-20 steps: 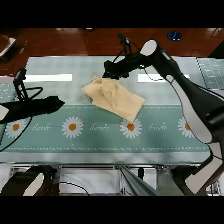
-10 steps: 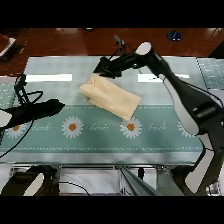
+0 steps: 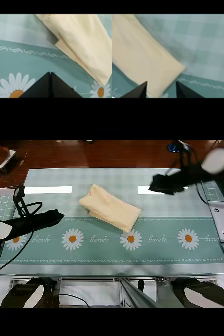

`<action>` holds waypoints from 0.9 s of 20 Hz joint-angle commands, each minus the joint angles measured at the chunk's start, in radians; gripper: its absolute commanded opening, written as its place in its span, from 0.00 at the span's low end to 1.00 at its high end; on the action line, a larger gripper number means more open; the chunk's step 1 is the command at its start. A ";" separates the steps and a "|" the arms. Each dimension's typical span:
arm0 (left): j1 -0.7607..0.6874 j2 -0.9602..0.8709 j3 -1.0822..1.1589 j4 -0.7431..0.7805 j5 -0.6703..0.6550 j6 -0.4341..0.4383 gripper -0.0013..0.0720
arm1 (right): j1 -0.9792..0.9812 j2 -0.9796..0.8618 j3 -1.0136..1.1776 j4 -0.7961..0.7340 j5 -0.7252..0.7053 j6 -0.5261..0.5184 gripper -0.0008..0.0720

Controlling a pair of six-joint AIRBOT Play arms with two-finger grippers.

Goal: Fold the shirts.

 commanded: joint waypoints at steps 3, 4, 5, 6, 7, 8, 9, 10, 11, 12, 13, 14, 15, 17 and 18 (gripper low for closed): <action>0.001 -0.018 -0.001 0.000 0.003 0.002 0.04 | -0.192 0.406 -0.684 0.289 -0.314 0.024 0.59; 0.001 -0.023 -0.001 0.000 0.003 0.002 0.04 | -0.203 0.400 -0.733 0.357 -0.314 -0.005 0.59; 0.001 -0.030 -0.001 0.000 0.003 0.002 0.04 | -0.201 0.380 -0.760 0.399 -0.315 -0.029 0.59; 0.001 -0.038 -0.001 0.000 0.002 0.003 0.04 | -0.196 0.341 -0.768 0.444 -0.315 -0.055 0.59; 0.001 -0.045 -0.001 0.000 0.002 0.002 0.04 | -0.183 0.296 -0.767 0.495 -0.325 -0.088 0.59; 0.001 -0.053 -0.001 0.000 0.003 0.002 0.04 | -0.164 0.240 -0.767 0.575 -0.333 -0.141 0.59; 0.001 -0.059 -0.001 0.000 0.002 0.002 0.04 | -0.143 0.177 -0.767 0.657 -0.341 -0.208 0.59; 0.001 -0.061 -0.001 0.000 0.002 0.002 0.04 | -0.124 0.116 -0.761 0.709 -0.341 -0.254 0.59; 0.001 -0.063 -0.001 -0.002 0.002 0.002 0.04 | -0.106 0.054 -0.745 0.734 -0.339 -0.283 0.59; 0.001 -0.064 -0.001 -0.001 0.002 0.002 0.04 | -0.087 -0.011 -0.719 0.748 -0.340 -0.299 0.59; 0.001 -0.065 -0.001 -0.001 0.002 0.002 0.04 | -0.071 -0.076 -0.682 0.753 -0.337 -0.314 0.59; 0.001 -0.066 -0.001 -0.002 0.002 0.002 0.04 | -0.056 -0.130 -0.642 0.758 -0.328 -0.327 0.59; 0.001 -0.066 -0.001 -0.003 0.002 0.002 0.04 | -0.040 -0.184 -0.594 0.757 -0.316 -0.334 0.59; 0.001 -0.066 -0.001 -0.003 0.002 0.001 0.04 | -0.019 -0.275 -0.503 0.757 -0.301 -0.333 0.59; 0.001 -0.066 -0.001 -0.004 0.001 -0.001 0.04 | -0.010 -0.315 -0.463 0.763 -0.287 -0.332 0.58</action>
